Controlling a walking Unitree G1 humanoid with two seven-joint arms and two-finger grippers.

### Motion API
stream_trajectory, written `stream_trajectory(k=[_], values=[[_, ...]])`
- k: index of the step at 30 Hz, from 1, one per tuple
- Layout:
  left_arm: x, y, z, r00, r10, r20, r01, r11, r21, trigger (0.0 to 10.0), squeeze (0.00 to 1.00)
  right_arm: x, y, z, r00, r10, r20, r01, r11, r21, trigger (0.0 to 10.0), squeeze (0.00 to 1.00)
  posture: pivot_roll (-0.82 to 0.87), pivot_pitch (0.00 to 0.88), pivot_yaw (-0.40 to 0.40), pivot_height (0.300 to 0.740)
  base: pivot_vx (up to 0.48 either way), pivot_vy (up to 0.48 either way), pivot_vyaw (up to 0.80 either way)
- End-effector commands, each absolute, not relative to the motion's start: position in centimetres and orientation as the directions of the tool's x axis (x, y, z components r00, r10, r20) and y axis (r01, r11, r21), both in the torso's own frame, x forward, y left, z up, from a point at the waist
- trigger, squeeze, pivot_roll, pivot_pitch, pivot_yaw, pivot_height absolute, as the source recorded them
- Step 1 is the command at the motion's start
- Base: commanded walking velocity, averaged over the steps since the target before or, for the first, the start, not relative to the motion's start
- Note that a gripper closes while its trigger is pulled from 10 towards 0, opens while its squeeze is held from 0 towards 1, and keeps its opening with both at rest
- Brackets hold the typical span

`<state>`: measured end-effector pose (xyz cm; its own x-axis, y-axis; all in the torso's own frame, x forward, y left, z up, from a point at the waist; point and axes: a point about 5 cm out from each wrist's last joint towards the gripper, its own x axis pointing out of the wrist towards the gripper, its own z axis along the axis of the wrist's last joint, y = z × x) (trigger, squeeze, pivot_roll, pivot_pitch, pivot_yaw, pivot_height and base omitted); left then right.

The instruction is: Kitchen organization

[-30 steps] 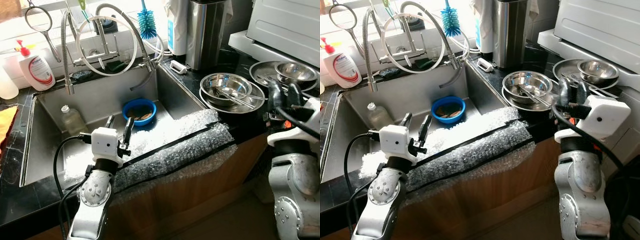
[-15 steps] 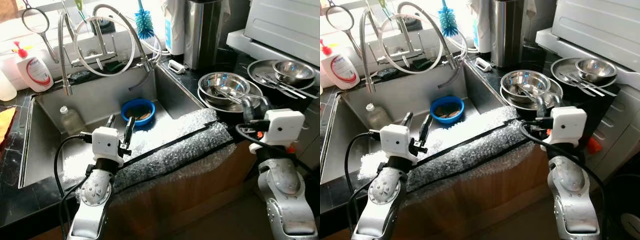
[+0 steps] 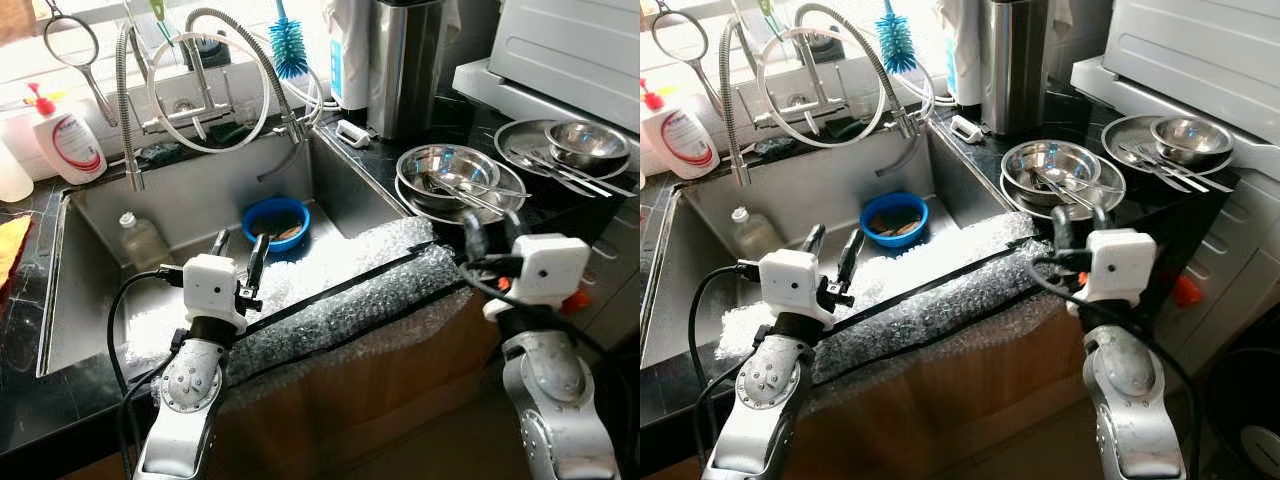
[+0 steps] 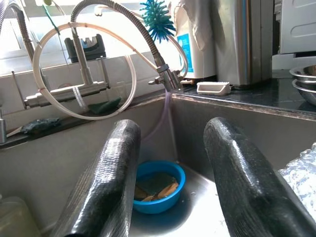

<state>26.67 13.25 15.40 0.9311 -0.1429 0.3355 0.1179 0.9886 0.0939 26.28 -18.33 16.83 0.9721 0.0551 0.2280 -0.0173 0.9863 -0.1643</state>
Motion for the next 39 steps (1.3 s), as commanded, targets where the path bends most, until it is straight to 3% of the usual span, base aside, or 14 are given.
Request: stream_trajectory(k=[1, 2, 4, 5, 6, 11, 12, 13, 14, 39], values=[[26.7, 13.5, 15.4, 0.932, -0.136, 0.335, 0.106, 0.989, 0.108, 10.0, 0.0, 26.4, -18.3, 16.6, 0.976, 0.055, 0.209, -0.018, 0.984, -0.175, 10.0, 0.54, -0.22, 0.0, 0.099, 0.74, 0.0, 0.0, 0.0], [26.7, 13.4, 15.4, 0.932, -0.137, 0.334, 0.108, 0.989, 0.106, 10.0, 0.0, 26.5, -19.1, 16.8, 0.974, -0.009, 0.225, 0.052, 0.981, -0.186, 10.0, 0.0, -0.22, 0.0, 0.101, 0.74, 0.0, 0.0, 0.0], [26.7, 13.4, 15.4, 0.932, -0.139, 0.334, 0.109, 0.988, 0.105, 10.0, 0.0, 26.7, -19.6, 16.9, 0.972, -0.044, 0.229, 0.089, 0.978, -0.191, 10.0, 0.0, -0.22, 0.0, 0.101, 0.74, 0.0, 0.0, 0.0], [26.7, 13.4, 15.4, 0.932, -0.139, 0.334, 0.11, 0.988, 0.105, 10.0, 0.0, 26.8, -19.7, 17.0, 0.972, -0.053, 0.228, 0.099, 0.976, -0.195, 10.0, 0.09, -0.22, 0.0, 0.101, 0.74, 0.0, 0.0, 0.0], [26.7, 13.4, 15.4, 0.932, -0.139, 0.334, 0.11, 0.988, 0.105, 10.0, 0.0, 27.0, -19.9, 17.0, 0.973, -0.07, 0.221, 0.116, 0.972, -0.203, 10.0, 1.0, -0.22, 0.0, 0.101, 0.74, 0.0, 0.0, 0.0], [26.7, 13.4, 15.4, 0.932, -0.139, 0.334, 0.11, 0.988, 0.105, 10.0, 0.0, 27.0, -20.1, 17.0, 0.971, -0.083, 0.225, 0.131, 0.97, -0.205, 10.0, 1.0, -0.21, 0.0, 0.099, 0.74, 0.0, 0.0, 0.0], [26.7, 13.4, 15.4, 0.932, -0.139, 0.334, 0.11, 0.988, 0.105, 10.0, 0.0, 27.1, -20.1, 16.9, 0.97, -0.092, 0.224, 0.14, 0.968, -0.209, 10.0, 0.43, -0.21, 0.0, 0.099, 0.74, 0.0, 0.0, 0.0], [26.7, 13.4, 15.4, 0.932, -0.139, 0.334, 0.11, 0.988, 0.105, 10.0, 0.0, 27.1, -20.1, 16.9, 0.97, -0.092, 0.224, 0.14, 0.968, -0.209, 10.0, 0.43, -0.21, 0.0, 0.099, 0.74, 0.0, 0.0, 0.0], [26.7, 13.4, 15.4, 0.932, -0.14, 0.333, 0.11, 0.988, 0.106, 10.0, 0.0, 27.1, -20.2, 16.9, 0.969, -0.106, 0.223, 0.154, 0.966, -0.21, 10.0, 0.0, -0.21, 0.0, 0.099, 0.74, 0.0, 0.0, 0.0], [26.7, 13.1, 15.5, 0.93, -0.155, 0.334, 0.121, 0.985, 0.12, 10.0, 0.0, 28.8, -19.9, 16.4, 0.976, -0.133, 0.173, 0.168, 0.963, -0.21, 10.0, 0.0, -0.21, 0.0, 0.097, 0.74, 0.0, 0.0, 0.0]])
